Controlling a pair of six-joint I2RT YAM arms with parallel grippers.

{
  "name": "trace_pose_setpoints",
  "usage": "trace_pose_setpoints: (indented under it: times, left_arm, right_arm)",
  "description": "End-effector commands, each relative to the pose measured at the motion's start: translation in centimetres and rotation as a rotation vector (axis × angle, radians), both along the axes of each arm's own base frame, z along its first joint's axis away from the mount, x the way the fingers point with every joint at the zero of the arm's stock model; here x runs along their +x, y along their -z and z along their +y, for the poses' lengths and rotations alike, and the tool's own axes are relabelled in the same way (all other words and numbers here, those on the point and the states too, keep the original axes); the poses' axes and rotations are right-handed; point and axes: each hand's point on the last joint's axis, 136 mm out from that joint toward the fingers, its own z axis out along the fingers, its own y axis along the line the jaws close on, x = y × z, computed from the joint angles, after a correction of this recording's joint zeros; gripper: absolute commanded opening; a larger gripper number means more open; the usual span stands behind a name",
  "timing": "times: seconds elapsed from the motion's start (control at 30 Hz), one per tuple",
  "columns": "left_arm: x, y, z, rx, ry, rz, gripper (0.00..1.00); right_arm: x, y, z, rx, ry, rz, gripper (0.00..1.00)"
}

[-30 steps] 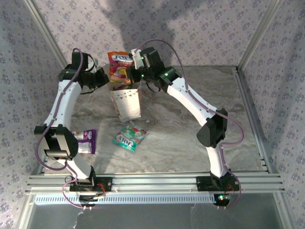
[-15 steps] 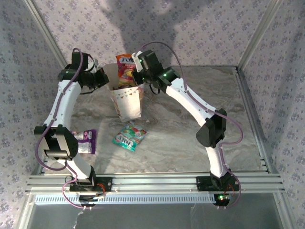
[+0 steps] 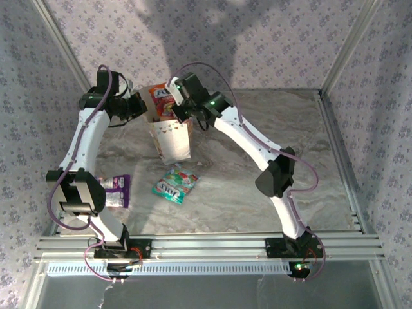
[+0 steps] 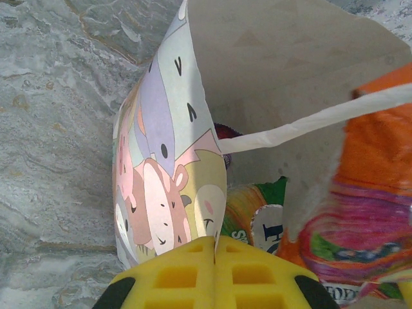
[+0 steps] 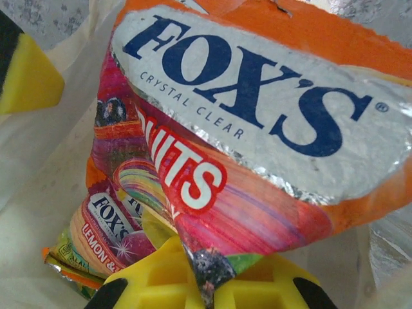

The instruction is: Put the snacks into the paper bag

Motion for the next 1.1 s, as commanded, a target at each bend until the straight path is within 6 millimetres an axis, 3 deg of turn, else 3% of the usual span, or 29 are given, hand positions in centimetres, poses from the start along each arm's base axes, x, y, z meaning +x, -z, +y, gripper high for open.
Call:
trace_pose_setpoints:
  times: [0.0,0.3,0.7,0.8,0.93,1.07]
  left_arm:
    - [-0.8,-0.8,-0.7,-0.013,0.040,0.002,0.02]
    - [-0.8,-0.7,-1.1,-0.016,0.054,0.005,0.02]
    - [-0.8,-0.5,-1.3,-0.017,0.056,0.013,0.02]
    - [-0.8,-0.7,-1.3,-0.019,0.056,0.007,0.02]
    - [-0.9,-0.6,-1.5,-0.016,0.057,0.013,0.02]
    - [-0.9,-0.6,-1.6,-0.017,0.058,0.015,0.03]
  right_arm:
    - [-0.1,-1.4,0.0,0.003,-0.046,-0.011,0.09]
    - [-0.9,0.0,0.7,-0.032,-0.093,0.032,0.13]
    - [-0.7,1.9,0.2,-0.098,-0.073,0.054,0.17]
    - [-0.6,1.6,0.1,-0.105,-0.066,0.041,0.19]
    - [-0.5,0.7,0.0,-0.089,-0.056,0.026,0.33]
    - [-0.6,-0.1,-0.1,-0.067,-0.039,0.021,0.39]
